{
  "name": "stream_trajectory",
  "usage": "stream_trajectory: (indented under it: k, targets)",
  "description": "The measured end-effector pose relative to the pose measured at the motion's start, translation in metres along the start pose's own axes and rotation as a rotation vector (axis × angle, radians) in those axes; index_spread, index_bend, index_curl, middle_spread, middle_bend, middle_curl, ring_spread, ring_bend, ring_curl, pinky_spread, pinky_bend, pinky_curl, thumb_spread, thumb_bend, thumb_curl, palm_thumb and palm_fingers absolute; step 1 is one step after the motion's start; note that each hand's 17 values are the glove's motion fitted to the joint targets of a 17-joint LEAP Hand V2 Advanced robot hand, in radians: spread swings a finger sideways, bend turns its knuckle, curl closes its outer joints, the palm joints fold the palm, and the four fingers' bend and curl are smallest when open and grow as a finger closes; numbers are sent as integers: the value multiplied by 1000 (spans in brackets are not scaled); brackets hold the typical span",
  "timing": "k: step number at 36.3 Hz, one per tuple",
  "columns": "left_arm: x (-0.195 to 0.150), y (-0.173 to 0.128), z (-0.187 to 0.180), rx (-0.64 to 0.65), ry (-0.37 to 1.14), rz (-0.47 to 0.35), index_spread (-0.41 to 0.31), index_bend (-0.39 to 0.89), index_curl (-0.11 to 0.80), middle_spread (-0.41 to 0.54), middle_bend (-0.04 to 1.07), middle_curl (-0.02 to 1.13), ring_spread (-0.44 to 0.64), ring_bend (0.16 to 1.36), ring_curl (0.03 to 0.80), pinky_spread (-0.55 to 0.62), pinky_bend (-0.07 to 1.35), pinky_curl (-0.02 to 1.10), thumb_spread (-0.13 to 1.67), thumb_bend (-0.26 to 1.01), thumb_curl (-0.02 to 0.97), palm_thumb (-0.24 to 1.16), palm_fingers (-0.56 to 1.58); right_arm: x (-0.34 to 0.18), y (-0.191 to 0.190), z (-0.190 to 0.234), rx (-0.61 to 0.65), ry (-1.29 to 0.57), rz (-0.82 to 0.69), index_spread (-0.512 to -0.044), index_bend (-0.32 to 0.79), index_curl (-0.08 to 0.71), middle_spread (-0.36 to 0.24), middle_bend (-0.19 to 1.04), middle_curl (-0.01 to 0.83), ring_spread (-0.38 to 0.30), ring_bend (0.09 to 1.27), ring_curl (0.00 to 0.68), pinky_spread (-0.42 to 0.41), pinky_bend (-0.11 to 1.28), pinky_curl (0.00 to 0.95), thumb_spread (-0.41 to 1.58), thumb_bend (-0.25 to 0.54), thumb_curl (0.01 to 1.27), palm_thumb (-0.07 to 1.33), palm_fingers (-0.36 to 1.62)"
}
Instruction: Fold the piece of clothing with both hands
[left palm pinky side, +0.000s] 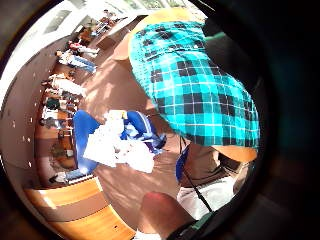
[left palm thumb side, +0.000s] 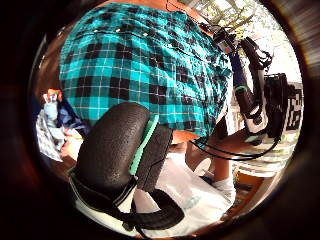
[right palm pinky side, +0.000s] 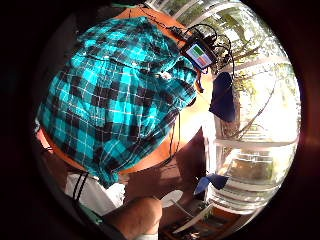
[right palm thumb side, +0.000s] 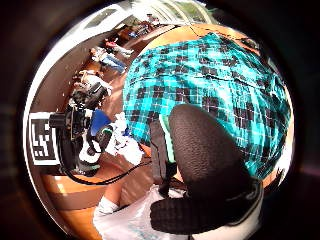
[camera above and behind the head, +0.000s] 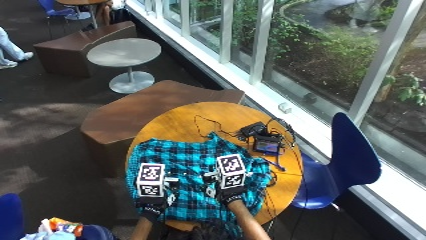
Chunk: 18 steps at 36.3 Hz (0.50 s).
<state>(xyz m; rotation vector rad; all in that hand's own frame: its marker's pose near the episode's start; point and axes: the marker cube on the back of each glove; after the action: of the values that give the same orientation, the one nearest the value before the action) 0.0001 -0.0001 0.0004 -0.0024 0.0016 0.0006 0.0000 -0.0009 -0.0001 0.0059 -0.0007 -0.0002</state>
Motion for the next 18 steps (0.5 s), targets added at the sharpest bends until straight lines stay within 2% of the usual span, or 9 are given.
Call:
stream_trajectory:
  k: [1, 3, 7, 12, 18]
  targets:
    - [0, 0, 0, -1, 1, 0, -43, 69, 16, -4, 234, 65, 53, 458, 94, 67, 440, 84, 427, 36, 24, 69, 536, 0, 0, 0, 2, 1, 0, -187, 193, 52, -7, 205, 49, 54, 224, 31, 128, 404, 88, 454, 151, 54, 231, 324]
    - [0, 0, 0, -6, 4, 0, -54, 73, 31, -5, 234, 109, 67, 493, 144, 86, 479, 131, 564, 34, 38, 74, 507, 0, -1, -2, 10, 5, 1, -233, 185, 86, -8, 200, 72, 71, 226, 55, 161, 423, 125, 606, 159, 72, 247, 310]
    - [0, 1, -3, -10, 12, -2, -69, 90, 56, -4, 239, 171, 86, 533, 203, 113, 520, 189, 766, 23, 66, 77, 463, 1, 1, -6, 11, 13, 2, -295, 177, 135, -11, 196, 113, 94, 222, 90, 205, 442, 174, 833, 158, 106, 263, 286]
    - [-1, 1, -4, -10, 10, 7, -79, 102, 81, 0, 242, 217, 100, 558, 233, 134, 548, 224, 921, 5, 99, 78, 429, 2, 3, -6, -3, 9, -3, -337, 171, 173, -12, 194, 152, 112, 218, 114, 237, 444, 207, 1011, 146, 140, 273, 268]
    - [-2, 7, 0, -23, 1, 19, -85, 108, 108, 2, 241, 254, 115, 578, 255, 147, 568, 250, 1024, -12, 132, 76, 401, 6, 12, 1, -25, -16, -23, -361, 164, 205, -13, 189, 186, 124, 220, 138, 256, 446, 235, 1129, 118, 173, 275, 252]
